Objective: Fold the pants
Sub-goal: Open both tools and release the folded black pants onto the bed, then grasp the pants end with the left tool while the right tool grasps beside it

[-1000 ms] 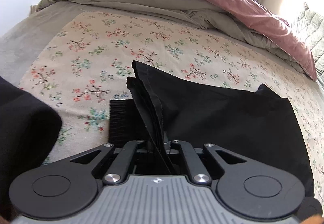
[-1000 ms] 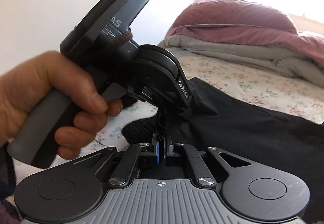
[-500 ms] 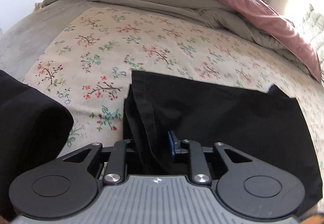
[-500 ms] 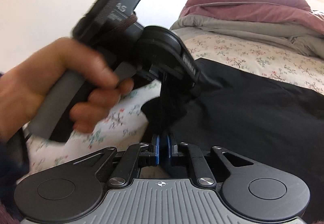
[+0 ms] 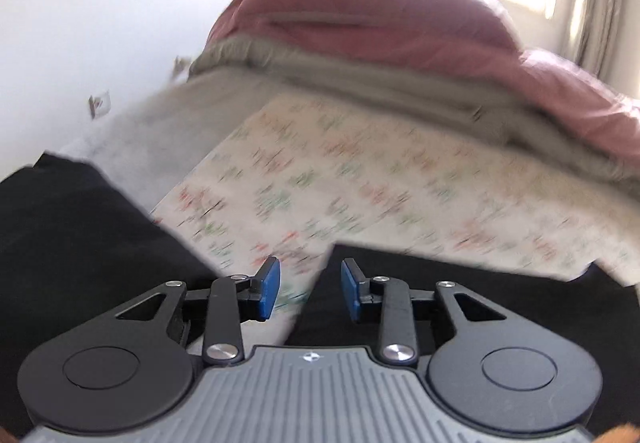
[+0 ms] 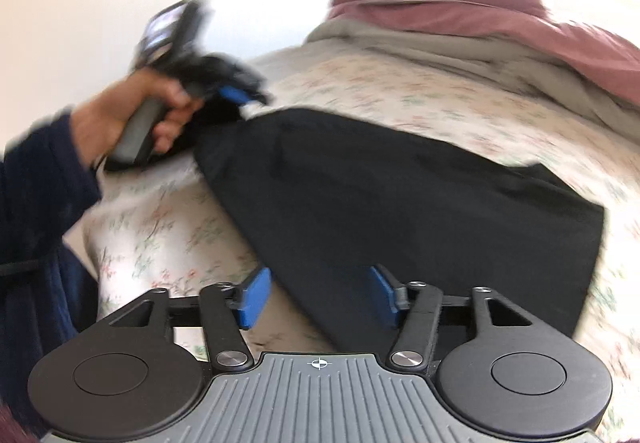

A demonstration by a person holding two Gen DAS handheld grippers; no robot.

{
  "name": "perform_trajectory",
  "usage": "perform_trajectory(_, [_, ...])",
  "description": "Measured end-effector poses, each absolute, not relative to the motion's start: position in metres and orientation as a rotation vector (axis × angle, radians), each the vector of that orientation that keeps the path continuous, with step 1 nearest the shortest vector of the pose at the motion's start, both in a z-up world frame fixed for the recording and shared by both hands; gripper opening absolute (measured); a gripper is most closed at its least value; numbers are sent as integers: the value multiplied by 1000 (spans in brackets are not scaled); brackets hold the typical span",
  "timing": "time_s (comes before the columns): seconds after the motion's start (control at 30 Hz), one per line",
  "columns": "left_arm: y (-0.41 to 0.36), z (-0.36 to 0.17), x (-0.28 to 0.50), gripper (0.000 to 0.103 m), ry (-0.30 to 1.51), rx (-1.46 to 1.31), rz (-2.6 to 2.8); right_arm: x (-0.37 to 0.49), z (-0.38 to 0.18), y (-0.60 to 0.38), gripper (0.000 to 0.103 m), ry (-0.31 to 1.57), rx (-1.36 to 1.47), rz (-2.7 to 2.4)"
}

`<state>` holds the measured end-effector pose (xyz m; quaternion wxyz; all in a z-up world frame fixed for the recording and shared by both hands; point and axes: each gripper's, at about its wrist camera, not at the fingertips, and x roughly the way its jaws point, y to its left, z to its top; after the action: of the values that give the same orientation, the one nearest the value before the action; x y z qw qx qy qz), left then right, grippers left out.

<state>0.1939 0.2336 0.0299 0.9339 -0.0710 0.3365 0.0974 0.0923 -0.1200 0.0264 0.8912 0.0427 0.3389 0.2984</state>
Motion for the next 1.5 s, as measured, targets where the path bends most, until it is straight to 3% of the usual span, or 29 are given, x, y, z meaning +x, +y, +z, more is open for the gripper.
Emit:
perform_trajectory(0.1, [192, 35, 188, 62, 662, -122, 70, 113, 1, -173, 63, 746, 358, 478])
perform_trajectory(0.33, [116, -15, 199, 63, 812, -34, -59, 130, -9, -194, 64, 766, 328, 302])
perform_trajectory(0.53, [117, -43, 207, 64, 901, -22, 0, 140, -44, -190, 62, 919, 265, 220])
perform_trajectory(1.1, [102, -48, 207, 71, 917, 20, -39, 101, -41, -185, 65, 900, 167, 271])
perform_trajectory(1.37, [61, -35, 199, 73, 820, 108, -122, 72, -40, -201, 64, 932, 223, 276])
perform_trajectory(1.43, [38, -31, 194, 75, 795, 129, -204, 66, -40, -206, 57, 931, 236, 297])
perform_trajectory(1.5, [12, -31, 193, 76, 801, 129, -290, 62, -43, -215, 36, 947, 282, 315])
